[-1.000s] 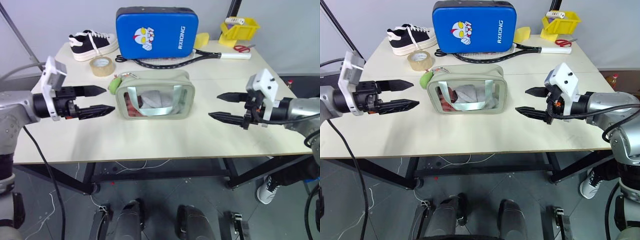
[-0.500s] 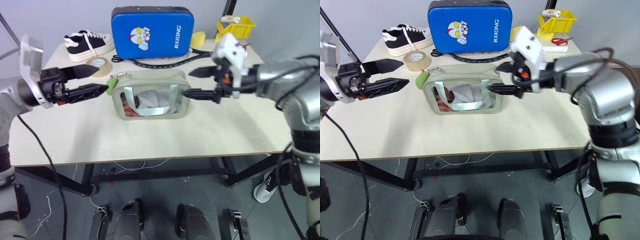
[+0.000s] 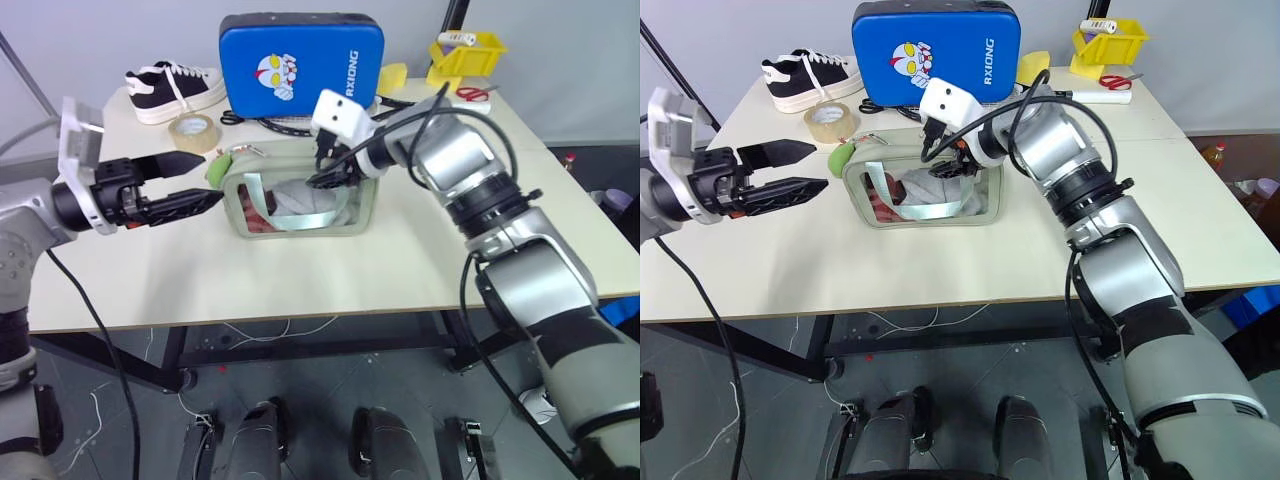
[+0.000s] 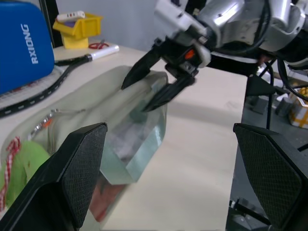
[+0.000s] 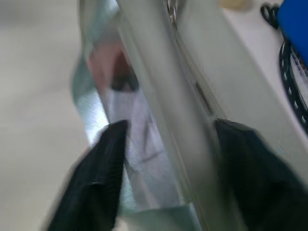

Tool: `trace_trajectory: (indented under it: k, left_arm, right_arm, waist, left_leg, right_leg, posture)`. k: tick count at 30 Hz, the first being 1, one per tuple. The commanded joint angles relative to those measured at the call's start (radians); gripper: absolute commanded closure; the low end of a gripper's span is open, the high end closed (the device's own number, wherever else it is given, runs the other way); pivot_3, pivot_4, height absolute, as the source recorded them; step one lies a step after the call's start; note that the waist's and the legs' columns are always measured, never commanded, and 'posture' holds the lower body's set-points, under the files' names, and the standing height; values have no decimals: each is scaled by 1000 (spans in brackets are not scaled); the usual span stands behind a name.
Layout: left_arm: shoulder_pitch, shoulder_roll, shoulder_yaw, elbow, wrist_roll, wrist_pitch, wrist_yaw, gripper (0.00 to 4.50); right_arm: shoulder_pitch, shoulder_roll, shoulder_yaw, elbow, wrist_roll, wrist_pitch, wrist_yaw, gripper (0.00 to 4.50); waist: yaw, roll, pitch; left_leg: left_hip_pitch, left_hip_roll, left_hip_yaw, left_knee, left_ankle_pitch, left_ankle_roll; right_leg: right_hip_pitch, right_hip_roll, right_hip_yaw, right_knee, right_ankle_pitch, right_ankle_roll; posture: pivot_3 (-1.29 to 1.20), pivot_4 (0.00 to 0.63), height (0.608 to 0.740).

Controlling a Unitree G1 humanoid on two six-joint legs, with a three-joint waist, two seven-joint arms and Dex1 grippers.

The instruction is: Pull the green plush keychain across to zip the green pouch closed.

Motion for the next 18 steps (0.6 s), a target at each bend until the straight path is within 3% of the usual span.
trace_trajectory:
  k: [1,2,8,12,18]
  left_arm:
    - [-8,11,17,-30,-2,-21,-1,0]
    - [-7,12,15,-30,0,-22,-2,0]
    - [-7,14,6,-27,6,-26,-5,0]
    - [-5,11,-2,-27,11,-30,-5,0]
    - [-8,7,-12,-23,16,-34,-6,0]
  right_arm:
    - [-64,-1,-51,0,-21,-40,34,4031]
    - [-64,-8,-60,-13,-20,-36,48,4458]
    - [-18,-101,-99,-211,3,33,160,4458]
    - [87,-211,-111,-430,21,40,250,4458]
    - [214,-283,-127,-596,38,77,288,4458]
  waist:
    - [-2,0,0]
    - [-2,0,0]
    - [1,0,0]
    - [1,0,0]
    - [-2,0,0]
  left_leg:
    - [0,0,0,0,0,0]
    - [0,0,0,0,0,0]
    - [0,0,0,0,0,0]
    - [0,0,0,0,0,0]
    - [0,0,-1,0,0,0]
  right_leg:
    - [0,0,0,0,0,0]
    - [0,0,0,0,0,0]
    - [-1,0,0,1,0,1]
    - [-1,0,0,1,-1,1]
    - [-1,0,0,1,-1,1]
  posture:
    - [0,150,723]
    - [0,150,723]
    - [0,150,723]
    - [0,150,723]
    - [0,150,723]
